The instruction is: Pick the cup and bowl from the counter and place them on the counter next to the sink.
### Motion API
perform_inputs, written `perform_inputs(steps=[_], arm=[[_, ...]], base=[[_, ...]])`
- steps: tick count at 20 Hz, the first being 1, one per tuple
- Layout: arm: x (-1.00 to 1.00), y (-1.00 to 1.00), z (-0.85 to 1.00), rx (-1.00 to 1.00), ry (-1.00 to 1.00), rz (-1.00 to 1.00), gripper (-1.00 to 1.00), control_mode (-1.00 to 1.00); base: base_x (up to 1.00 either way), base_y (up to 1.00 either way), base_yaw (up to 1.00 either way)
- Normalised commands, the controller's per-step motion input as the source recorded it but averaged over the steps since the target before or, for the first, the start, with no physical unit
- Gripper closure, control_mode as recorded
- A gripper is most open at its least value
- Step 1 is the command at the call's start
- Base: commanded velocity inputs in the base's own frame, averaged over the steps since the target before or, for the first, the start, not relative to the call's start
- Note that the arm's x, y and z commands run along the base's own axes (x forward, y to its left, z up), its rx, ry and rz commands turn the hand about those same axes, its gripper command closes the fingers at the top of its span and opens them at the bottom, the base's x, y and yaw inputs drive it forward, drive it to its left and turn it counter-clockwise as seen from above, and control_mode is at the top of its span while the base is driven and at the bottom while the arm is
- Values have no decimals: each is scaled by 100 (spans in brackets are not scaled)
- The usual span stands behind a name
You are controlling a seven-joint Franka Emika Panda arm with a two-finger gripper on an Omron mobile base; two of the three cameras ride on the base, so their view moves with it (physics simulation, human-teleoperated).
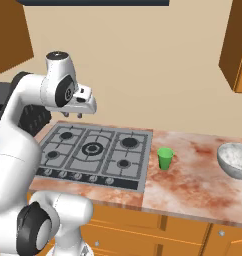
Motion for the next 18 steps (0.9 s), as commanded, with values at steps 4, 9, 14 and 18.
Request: perform_inputs(steps=[4, 9, 14, 18], arm=[[-4, -16, -7, 0, 0, 0, -100, -100], [-11, -36, -28, 0, 0, 0, -100, -100], [-20, -28, -28, 0, 0, 0, -100, -100], [-19, -28, -34, -5, 0, 0, -100, -100]], base=[[0, 0, 0], [0, 0, 0], [0, 0, 0], [0, 0, 0]])
